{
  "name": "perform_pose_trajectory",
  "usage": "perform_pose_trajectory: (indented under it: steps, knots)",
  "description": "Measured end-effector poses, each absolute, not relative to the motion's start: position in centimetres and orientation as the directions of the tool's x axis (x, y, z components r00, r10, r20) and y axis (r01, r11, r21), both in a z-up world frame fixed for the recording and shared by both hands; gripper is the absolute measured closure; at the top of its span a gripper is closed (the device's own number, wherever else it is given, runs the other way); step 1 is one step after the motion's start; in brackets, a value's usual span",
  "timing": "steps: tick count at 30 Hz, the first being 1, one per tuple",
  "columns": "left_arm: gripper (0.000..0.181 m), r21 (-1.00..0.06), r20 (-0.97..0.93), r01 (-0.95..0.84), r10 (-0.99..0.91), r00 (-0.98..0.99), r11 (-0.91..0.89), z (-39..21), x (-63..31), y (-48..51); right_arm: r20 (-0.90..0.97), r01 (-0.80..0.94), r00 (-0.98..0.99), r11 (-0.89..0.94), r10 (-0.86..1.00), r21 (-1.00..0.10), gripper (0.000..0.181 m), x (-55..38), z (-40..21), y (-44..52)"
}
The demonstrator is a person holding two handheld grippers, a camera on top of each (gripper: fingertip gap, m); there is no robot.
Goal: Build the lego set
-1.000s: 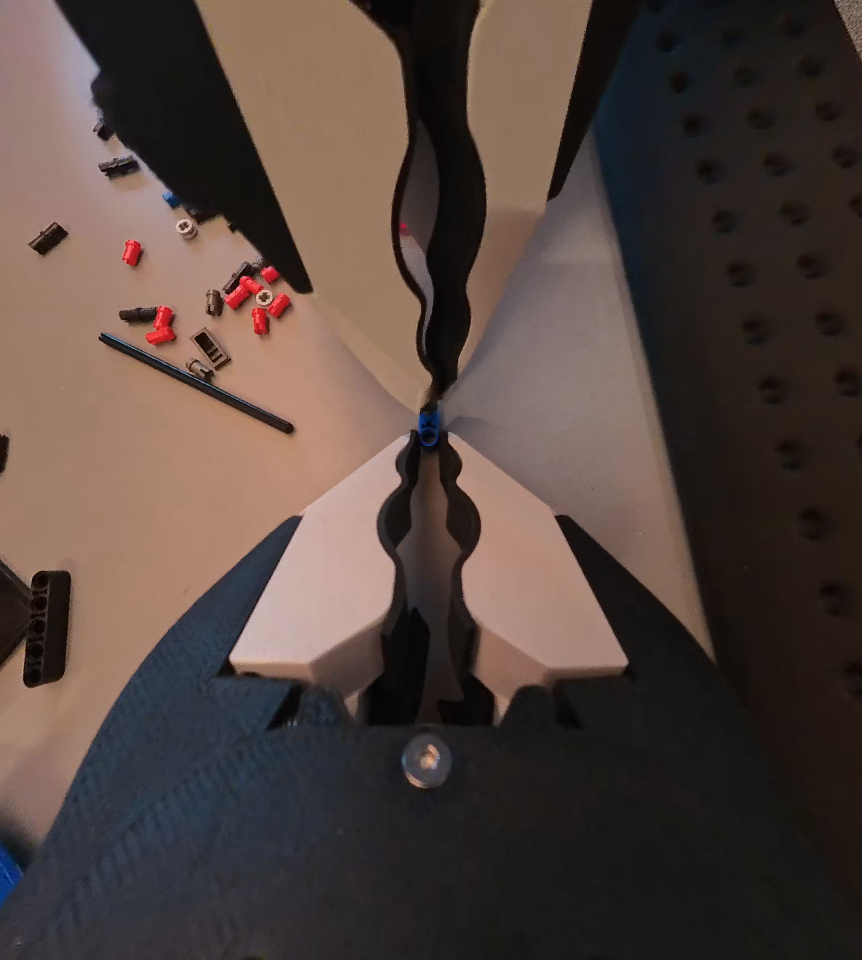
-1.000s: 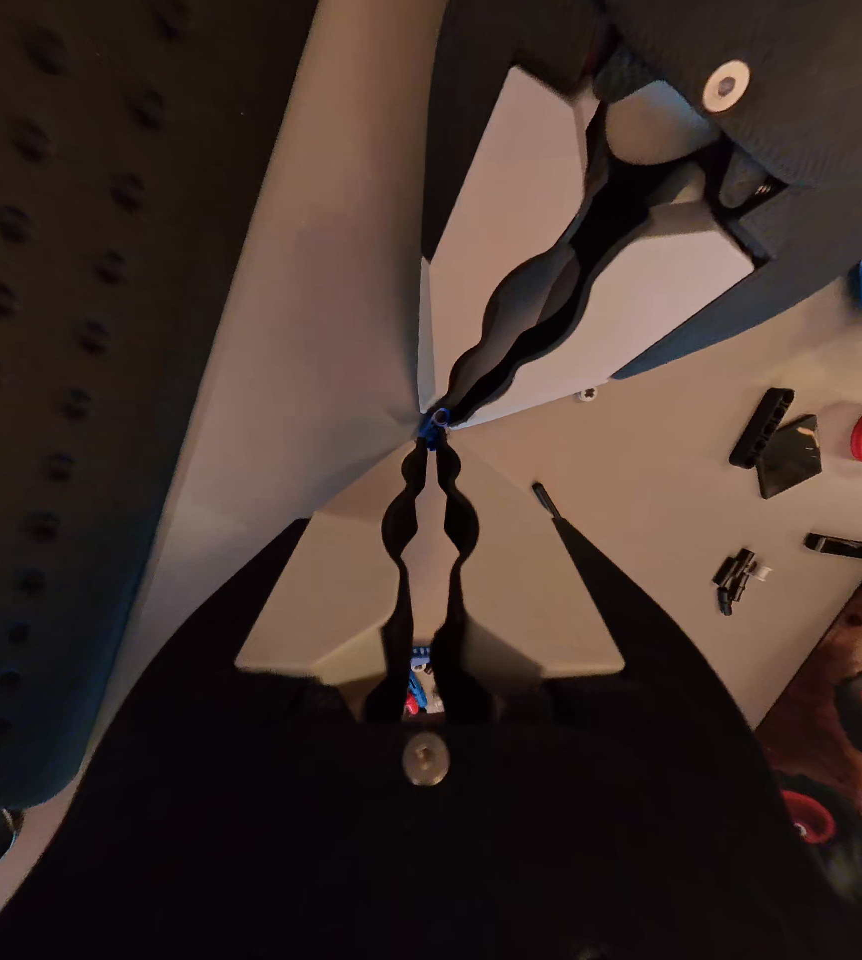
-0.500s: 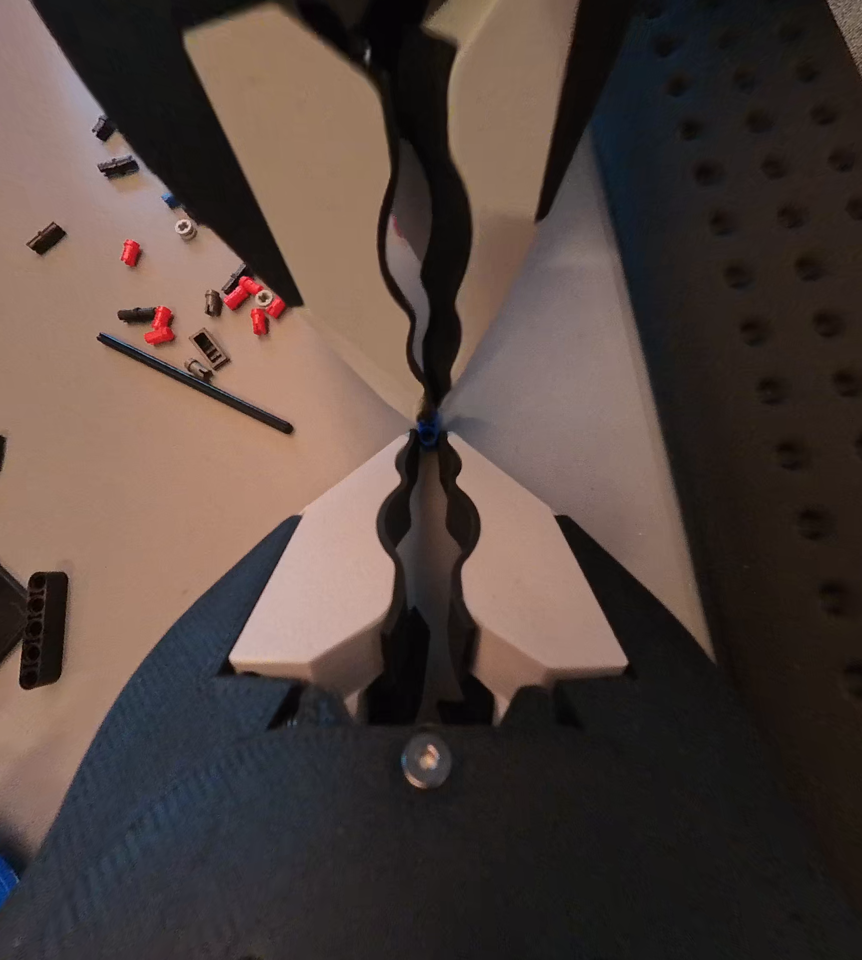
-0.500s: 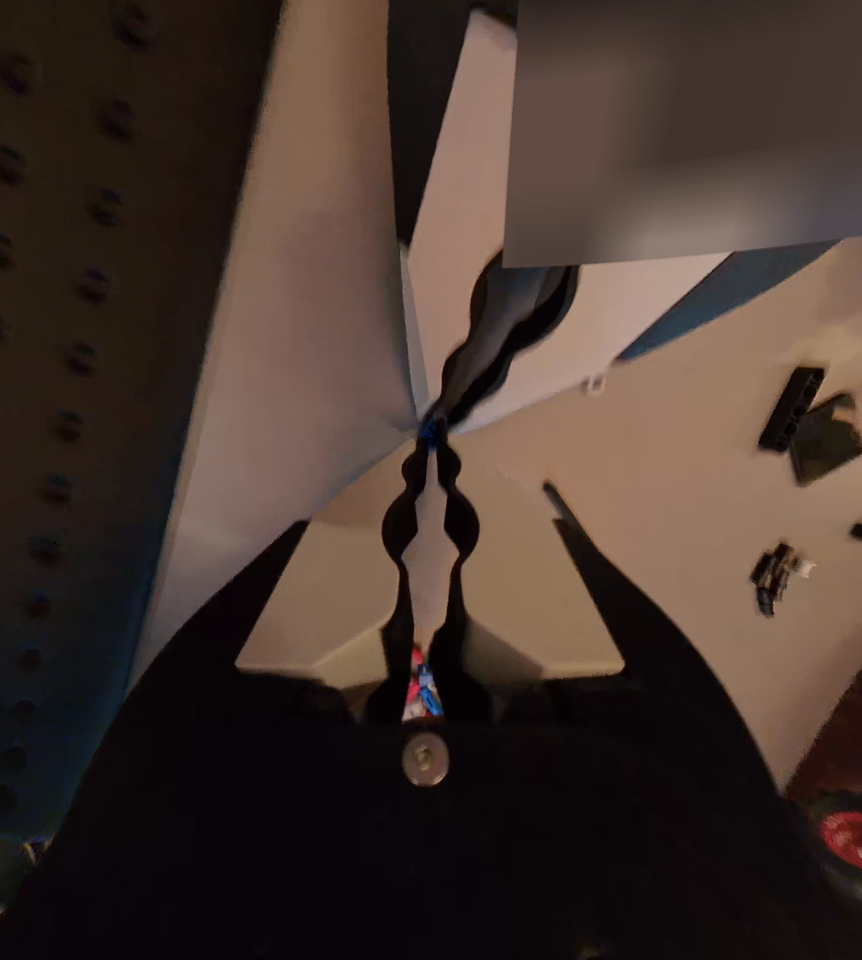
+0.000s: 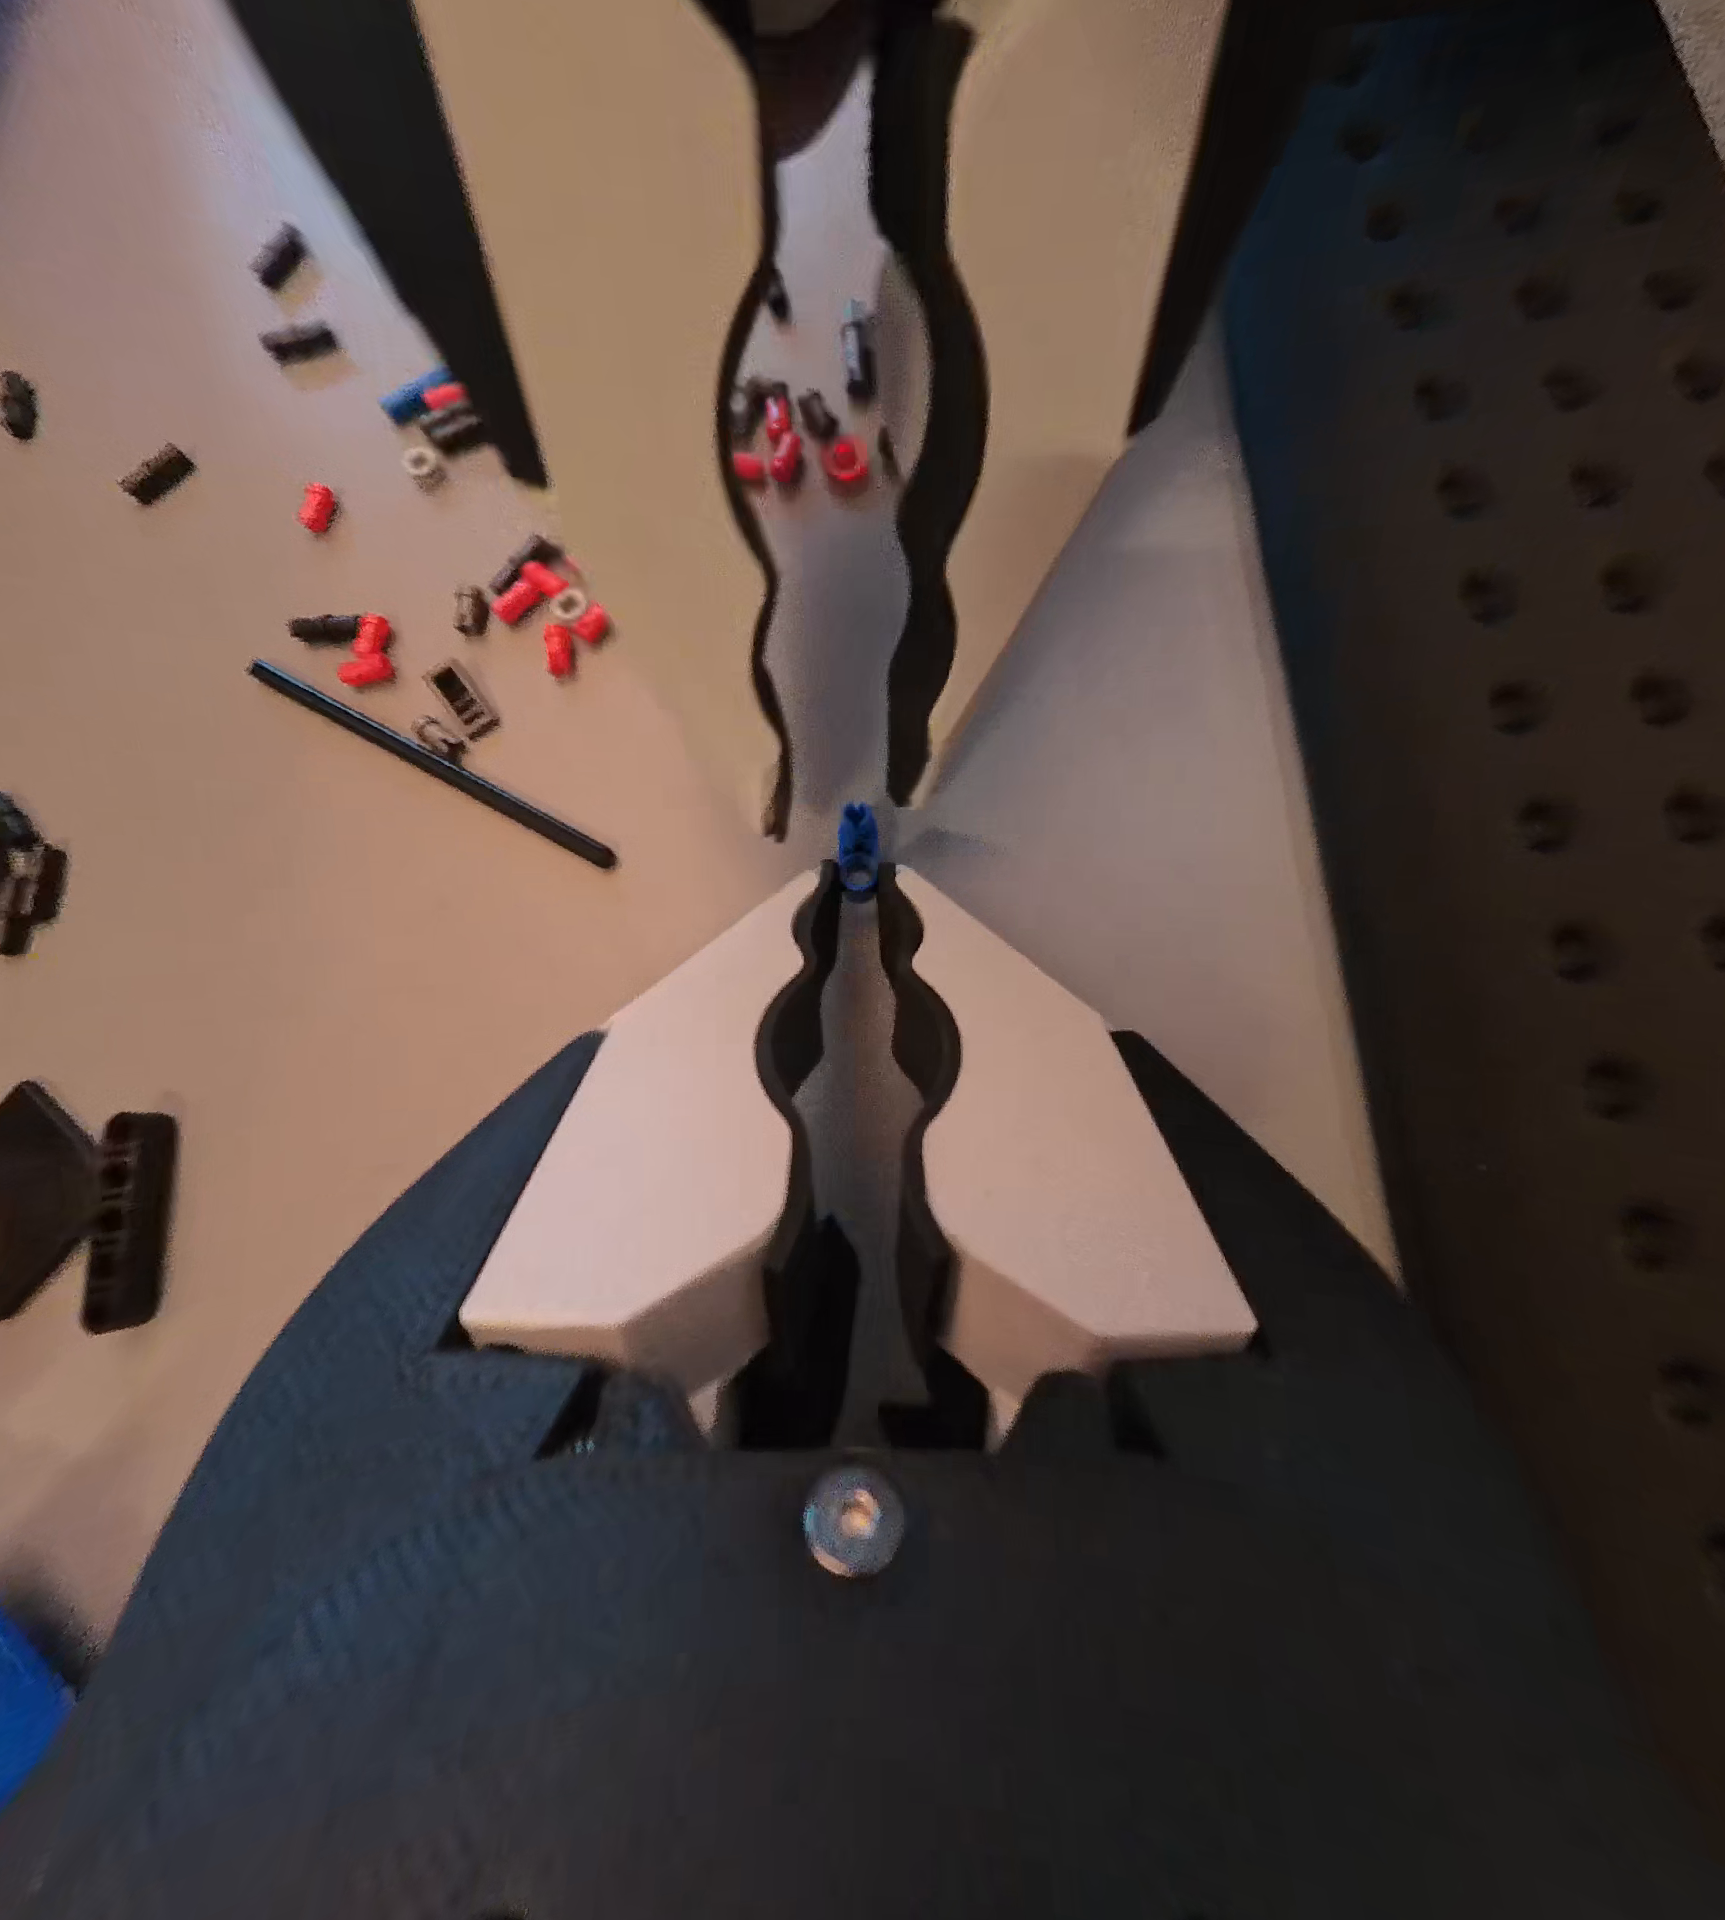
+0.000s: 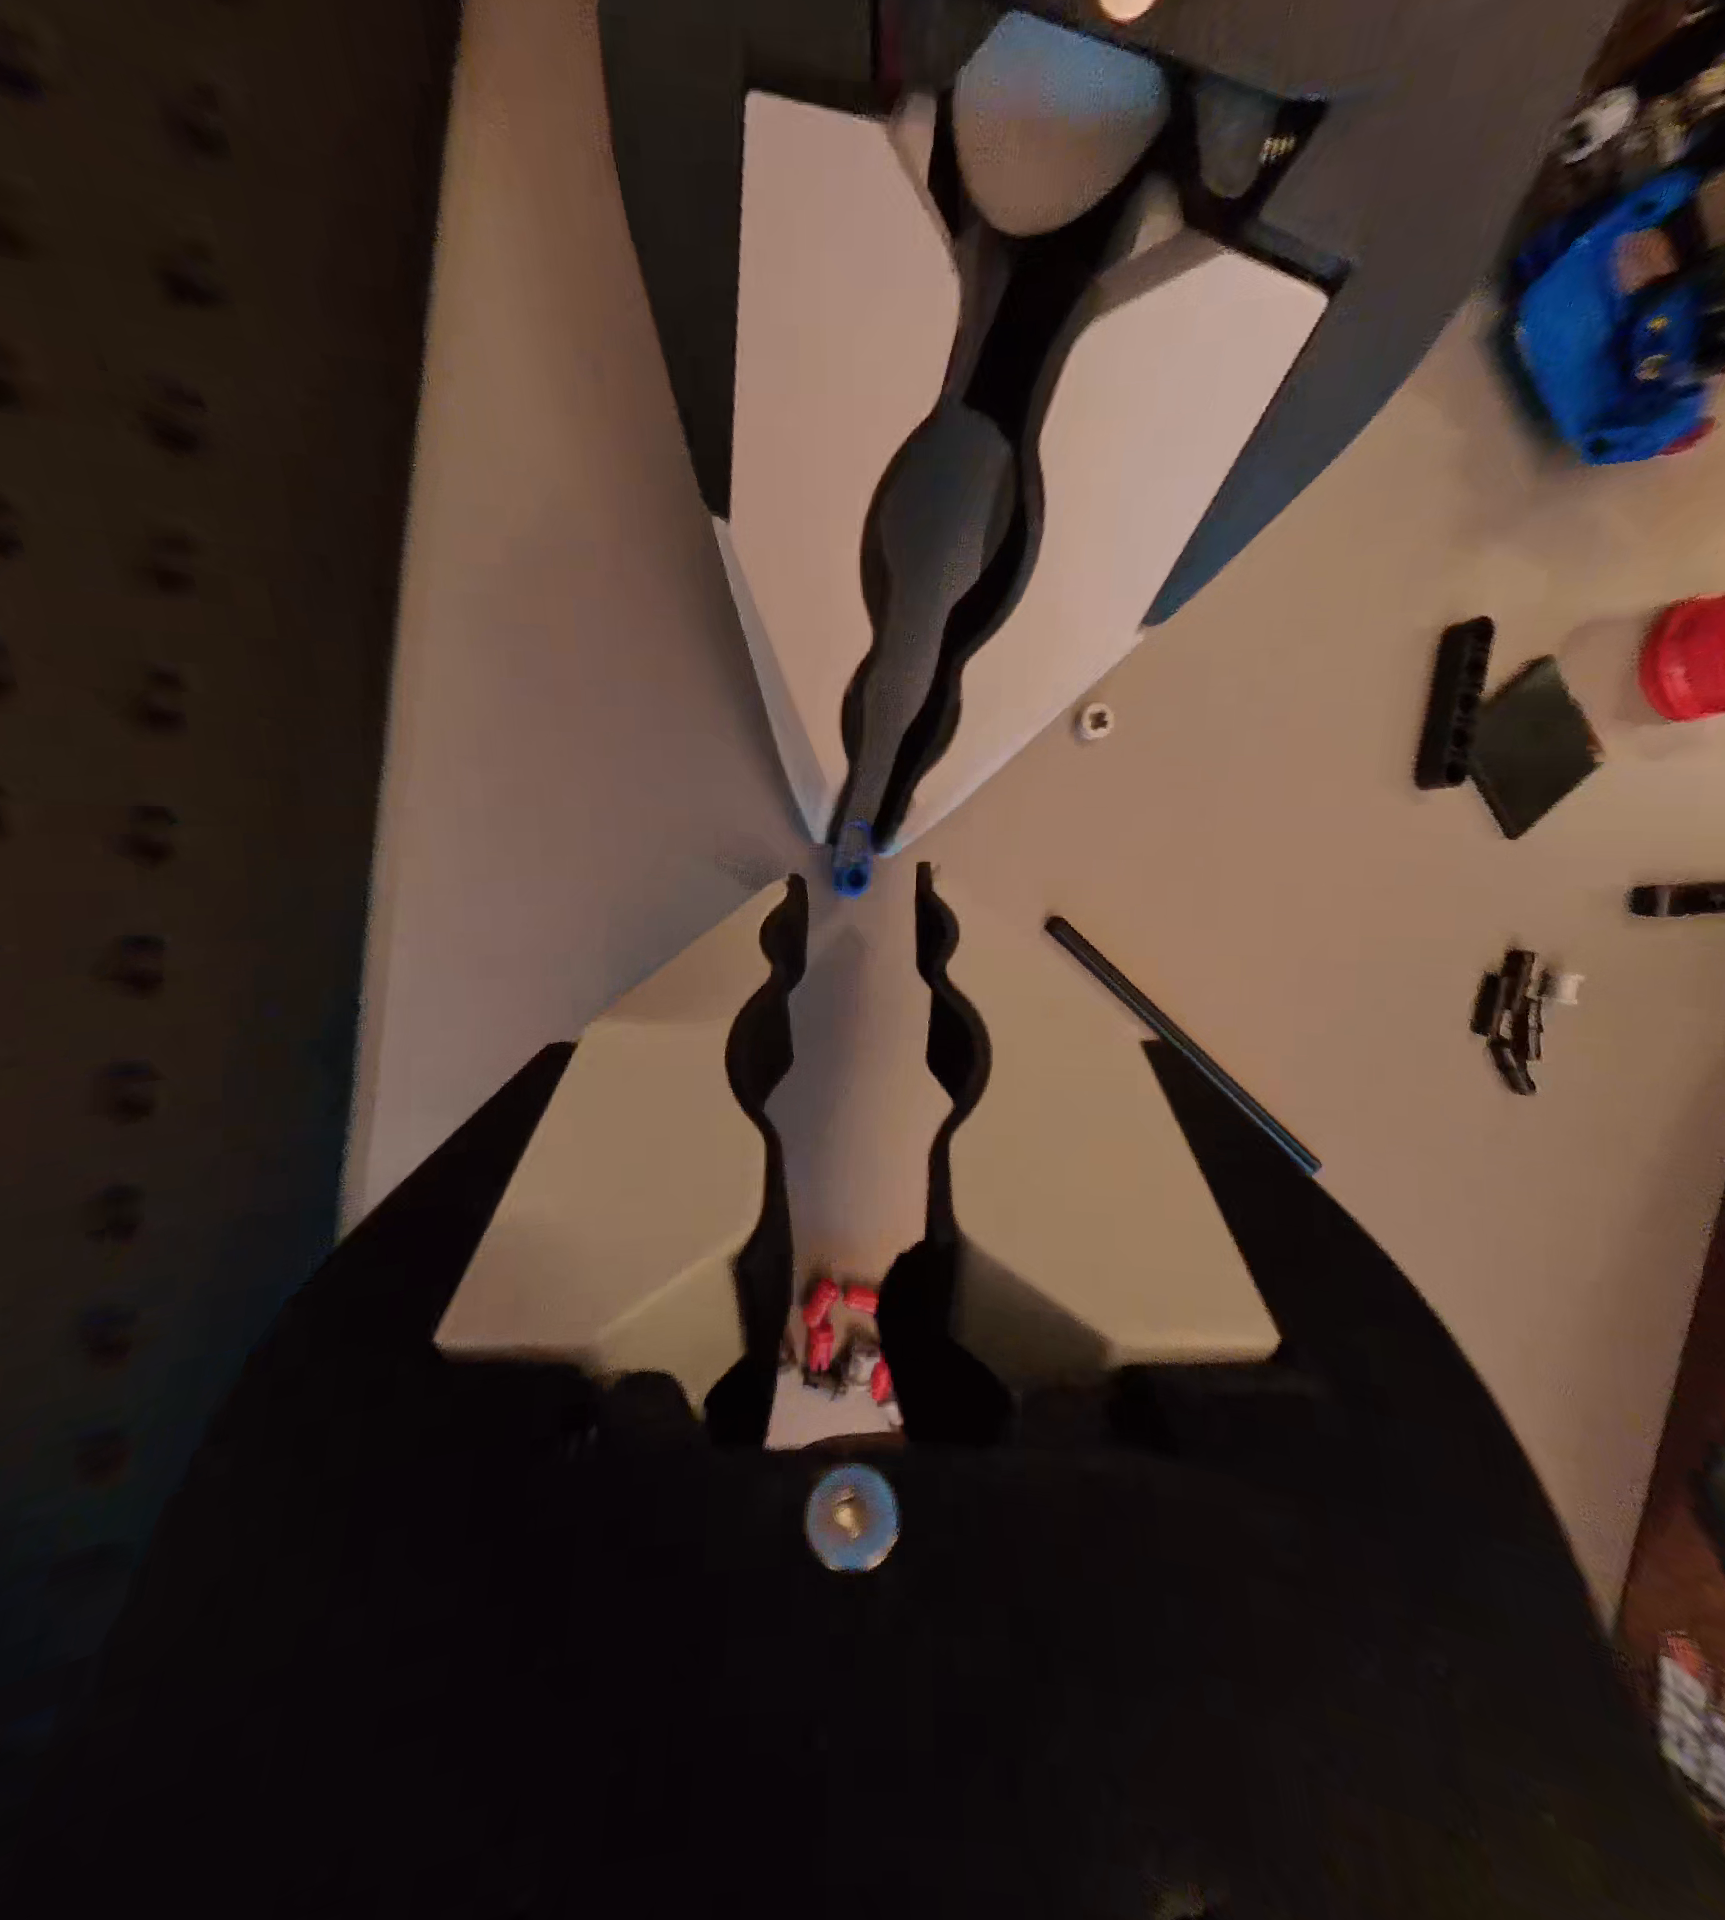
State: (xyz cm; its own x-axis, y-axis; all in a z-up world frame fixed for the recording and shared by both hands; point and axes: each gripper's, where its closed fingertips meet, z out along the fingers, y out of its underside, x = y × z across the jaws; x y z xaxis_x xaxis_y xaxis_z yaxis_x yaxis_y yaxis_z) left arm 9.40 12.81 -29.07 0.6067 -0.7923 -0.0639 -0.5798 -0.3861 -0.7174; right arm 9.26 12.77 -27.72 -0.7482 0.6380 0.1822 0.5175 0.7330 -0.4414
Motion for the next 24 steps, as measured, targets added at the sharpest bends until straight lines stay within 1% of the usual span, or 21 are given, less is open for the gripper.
perform_pose_trajectory:
  steps: [3,5,7,9,12,18,24]
  knots:
    - [0.176,-0.734,-0.074,-0.556,-0.768,0.636,-0.390,-28.1,8.8,13.4,0.218,0.544,-0.685,0.688,0.695,-0.481,0.160,9.0,-26.9,13.7]
    - [0.176,-0.749,-0.067,-0.528,-0.747,0.661,-0.400,-27.4,8.3,13.5,0.255,0.539,-0.638,0.658,0.727,-0.527,0.159,8.6,-25.8,14.0]
    - [0.176,-0.773,-0.055,-0.489,-0.724,0.687,-0.405,-26.4,8.0,13.3,0.287,0.531,-0.588,0.629,0.756,-0.568,0.157,8.1,-24.7,14.1]
    - [0.176,-0.801,-0.036,-0.436,-0.694,0.719,-0.411,-25.2,7.5,12.9,0.297,0.530,-0.536,0.589,0.790,-0.610,0.159,7.5,-23.7,14.1]
    - [0.176,-0.854,0.021,-0.316,-0.636,0.772,-0.413,-23.2,6.5,12.2,0.268,0.517,-0.477,0.513,0.837,-0.685,0.159,6.4,-22.5,13.5]
    - [0.176,-0.934,0.082,-0.116,-0.519,0.851,-0.338,-19.6,4.0,9.4,0.093,0.440,-0.488,0.336,0.868,-0.833,0.159,3.8,-20.6,9.9]
    - [0.176,-0.958,0.136,0.016,-0.407,0.903,-0.286,-18.6,0.6,6.9,0.007,0.434,-0.500,0.258,0.866,-0.863,0.159,0.6,-19.6,7.3]
